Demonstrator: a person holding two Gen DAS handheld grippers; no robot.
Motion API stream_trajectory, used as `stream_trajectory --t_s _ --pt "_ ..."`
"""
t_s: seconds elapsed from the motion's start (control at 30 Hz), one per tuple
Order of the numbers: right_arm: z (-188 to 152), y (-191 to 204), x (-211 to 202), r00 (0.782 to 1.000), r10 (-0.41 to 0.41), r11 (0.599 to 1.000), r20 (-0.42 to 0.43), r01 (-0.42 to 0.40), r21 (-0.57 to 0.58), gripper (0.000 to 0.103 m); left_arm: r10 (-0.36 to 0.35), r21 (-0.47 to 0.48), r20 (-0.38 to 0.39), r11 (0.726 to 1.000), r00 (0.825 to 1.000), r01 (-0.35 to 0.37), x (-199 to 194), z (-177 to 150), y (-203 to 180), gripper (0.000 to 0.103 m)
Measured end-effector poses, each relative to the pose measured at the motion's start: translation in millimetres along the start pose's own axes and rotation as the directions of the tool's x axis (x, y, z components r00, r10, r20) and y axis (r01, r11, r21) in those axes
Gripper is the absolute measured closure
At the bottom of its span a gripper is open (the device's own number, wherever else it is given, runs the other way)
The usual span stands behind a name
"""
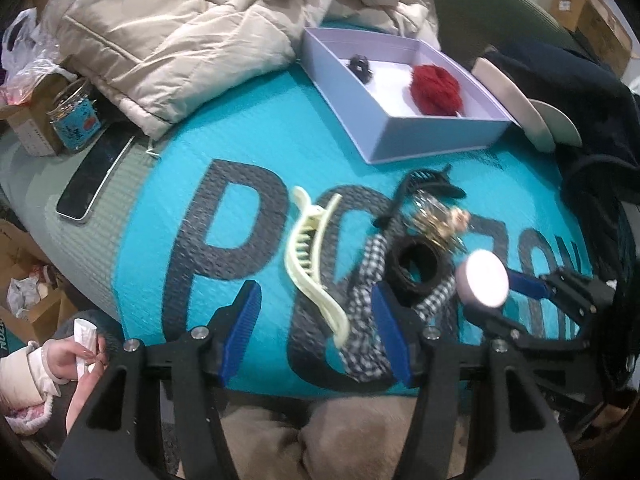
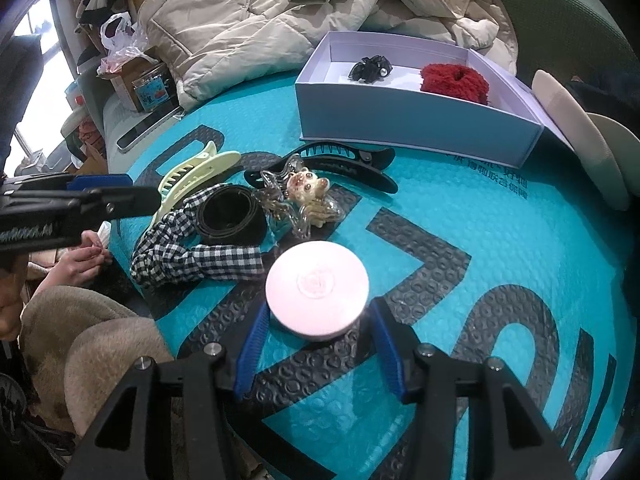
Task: Organize objects
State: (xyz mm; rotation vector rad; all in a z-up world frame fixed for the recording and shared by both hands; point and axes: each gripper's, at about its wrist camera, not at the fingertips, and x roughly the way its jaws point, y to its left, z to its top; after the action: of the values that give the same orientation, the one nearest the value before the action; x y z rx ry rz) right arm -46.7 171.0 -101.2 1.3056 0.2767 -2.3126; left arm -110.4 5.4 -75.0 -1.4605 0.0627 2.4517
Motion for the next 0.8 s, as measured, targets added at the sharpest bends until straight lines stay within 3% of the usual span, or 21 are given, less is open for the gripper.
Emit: stream_trajectory --t_s 0.23,0.57,0.8 --pt "1.7 2.3 2.7 1.000 -0.016 1.000 0.002 0.016 -0.014 0.051 0.037 -0.004 -0.015 0.999 0.999 -0.037 18.6 7.7 3.6 0.050" --pt "3.8 0.7 5.0 1.000 -0.015 1.000 0.012 0.015 -0.001 0.051 0.035 -0.015 -0.077 0.999 0.996 -0.036 41.9 9.6 7.8 0.065" --pt "3.7 0.6 5.1 1.000 -0.013 1.000 0.015 0.013 0.004 0.052 0.057 0.037 -0.082 0.998 0.995 -0.054 46.1 11.0 0.2 0.083"
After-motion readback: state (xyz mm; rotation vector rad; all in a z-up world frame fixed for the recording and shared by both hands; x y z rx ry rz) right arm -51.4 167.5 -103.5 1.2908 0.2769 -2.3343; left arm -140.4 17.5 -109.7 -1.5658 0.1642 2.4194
